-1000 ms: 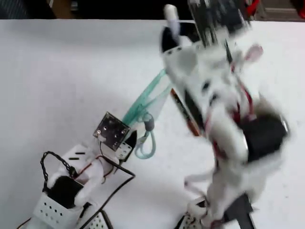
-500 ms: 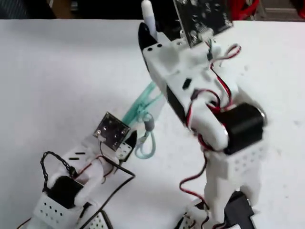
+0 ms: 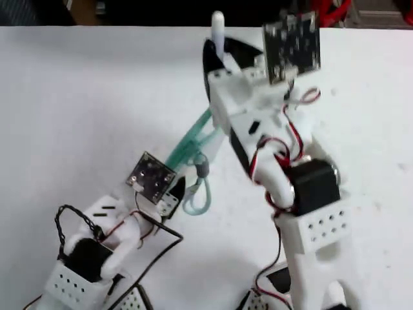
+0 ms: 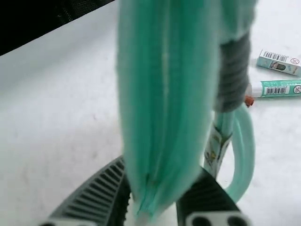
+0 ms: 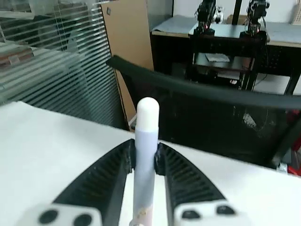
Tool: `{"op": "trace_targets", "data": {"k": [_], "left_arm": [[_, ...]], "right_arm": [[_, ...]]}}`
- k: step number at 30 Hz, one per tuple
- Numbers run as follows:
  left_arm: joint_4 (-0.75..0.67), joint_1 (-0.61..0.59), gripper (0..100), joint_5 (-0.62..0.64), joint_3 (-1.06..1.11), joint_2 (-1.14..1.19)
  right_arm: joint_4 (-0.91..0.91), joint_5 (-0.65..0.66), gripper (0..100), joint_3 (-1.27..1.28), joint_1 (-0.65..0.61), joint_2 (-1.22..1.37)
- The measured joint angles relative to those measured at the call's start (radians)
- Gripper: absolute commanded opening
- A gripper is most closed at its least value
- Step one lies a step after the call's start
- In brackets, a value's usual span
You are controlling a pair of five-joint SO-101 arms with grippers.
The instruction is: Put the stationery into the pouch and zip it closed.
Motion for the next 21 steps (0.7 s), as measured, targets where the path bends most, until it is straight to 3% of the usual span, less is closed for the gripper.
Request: {"op": "trace_targets", "data": {"k": [5,10,12,17,21], "left_arm": [[0.000,0.000,13,0.000,0.000,0.000],[0.000,0.000,13,0.000,0.000,0.000],[0.000,-0.002,13,0.000,0.000,0.000],[0.000,0.000,13,0.000,0.000,0.000],[0.000,0.000,13,0.000,0.000,0.000]], "right_arm": [[-0.008,0.021,4.6,0.163,0.000,-0.098],[0.157,0.212,26.4,0.173,-0.100,-0.114],[0.233,0.236,30.7,0.153,-0.120,-0.126],[0.396,0.244,25.2,-0.051,-0.103,-0.127],[0.497,0.244,22.8,-0.206,0.015,-0.064]]}}
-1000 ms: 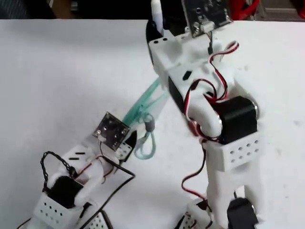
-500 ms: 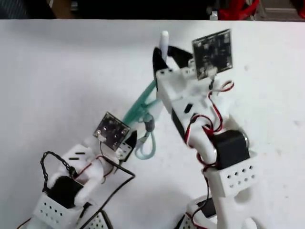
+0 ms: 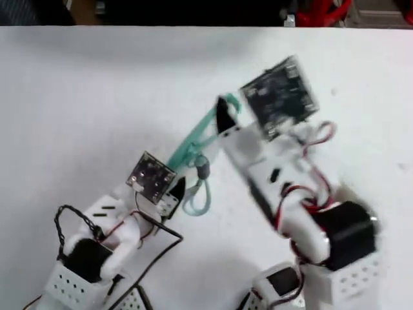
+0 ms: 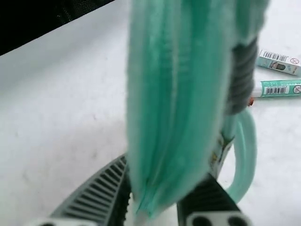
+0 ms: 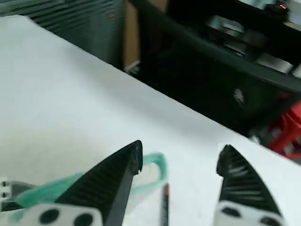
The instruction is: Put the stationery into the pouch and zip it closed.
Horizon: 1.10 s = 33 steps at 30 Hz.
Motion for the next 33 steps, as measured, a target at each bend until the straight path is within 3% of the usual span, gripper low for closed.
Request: {"op": "trace_targets", "data": {"k": [6,9,11,17,28,33], "left_arm": [[0.000,-0.055,12,0.020,0.000,0.000],[0.000,-0.098,6,0.049,-0.002,0.000],[0.000,-0.123,3,0.055,-0.002,0.000],[0.000,-0.141,7,0.061,-0.002,0.000],[0.000,-0.141,8,0.061,-0.002,0.000],[0.000,-0.141,7,0.061,-0.002,0.000]], "right_arm": [[0.084,0.003,22.6,-0.044,0.256,0.215],[0.084,0.031,22.6,-0.011,0.322,0.339],[0.084,0.075,22.6,0.034,0.324,0.443],[0.031,0.135,22.5,0.064,0.296,0.778],[0.003,0.147,22.1,-0.135,0.222,1.243],[-0.015,0.226,9.4,-0.160,0.201,1.343]]}}
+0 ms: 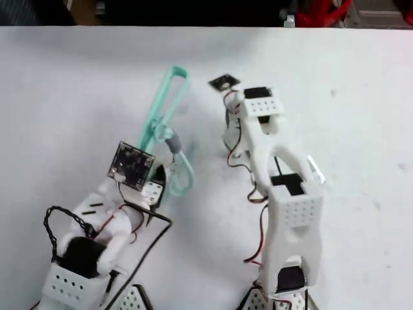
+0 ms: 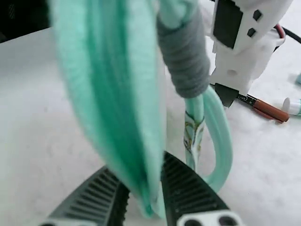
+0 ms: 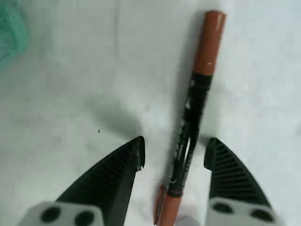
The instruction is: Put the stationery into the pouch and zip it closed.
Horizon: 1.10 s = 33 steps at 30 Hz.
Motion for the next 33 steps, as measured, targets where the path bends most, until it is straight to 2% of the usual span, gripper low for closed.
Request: {"op": "trace_targets", "data": {"k": [2,6,8,11,15,20,24,28,31,33], "left_arm": [[0.000,0.000,7,0.000,0.000,0.000],[0.000,0.000,6,0.000,0.000,0.000],[0.000,0.000,2,0.000,0.000,0.000],[0.000,0.002,2,0.000,0.000,0.000],[0.000,0.049,2,-0.029,0.000,0.000],[0.063,0.138,2,-0.064,-0.041,0.000],[0.120,0.157,2,-0.064,-0.094,0.000],[0.121,0.164,2,-0.064,-0.097,0.000],[0.121,0.164,2,-0.064,-0.097,0.000],[0.121,0.164,2,-0.064,-0.097,0.000]], "right_arm": [[-0.021,0.028,1.8,-0.008,0.011,0.018],[-0.043,0.100,1.4,-0.034,0.052,0.043],[-0.043,0.115,1.8,-0.029,0.072,0.040],[-0.025,0.121,1.8,-0.020,0.095,-0.017],[0.017,0.117,1.8,-0.018,0.126,-0.229],[0.046,-0.006,1.7,-0.018,0.114,-0.606],[-0.021,-0.133,1.7,-0.020,0.051,-0.959],[-0.133,-0.224,1.7,-0.005,-0.117,-1.267],[-0.239,-0.239,1.7,0.032,-0.252,-1.387],[-0.299,-0.242,1.7,0.078,-0.298,-1.404]]}}
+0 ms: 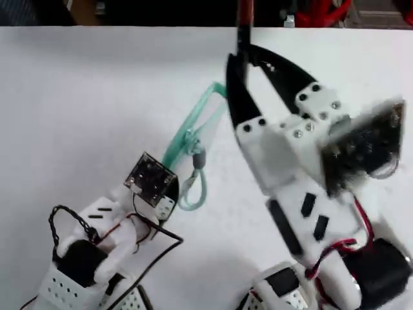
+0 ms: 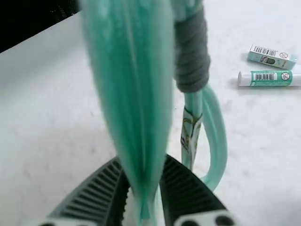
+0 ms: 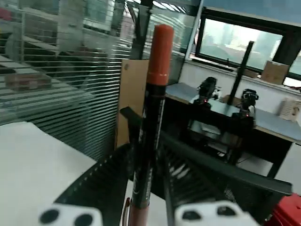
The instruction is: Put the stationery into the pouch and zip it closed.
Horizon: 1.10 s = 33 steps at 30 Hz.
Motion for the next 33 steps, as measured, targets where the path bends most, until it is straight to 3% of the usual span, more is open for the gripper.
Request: {"op": "trace_targets", "data": {"k": [9,19,33], "left_arm": [[0.000,0.000,2,0.000,0.000,0.000],[0.000,0.005,2,-0.002,0.000,0.000],[0.000,0.003,2,0.000,0.000,0.000]], "right_arm": [[-0.195,-0.002,1.7,0.382,-0.014,0.005],[-0.239,-0.002,1.7,0.565,-0.011,-0.061],[-0.588,-0.021,1.7,0.723,0.015,-0.100]]}}
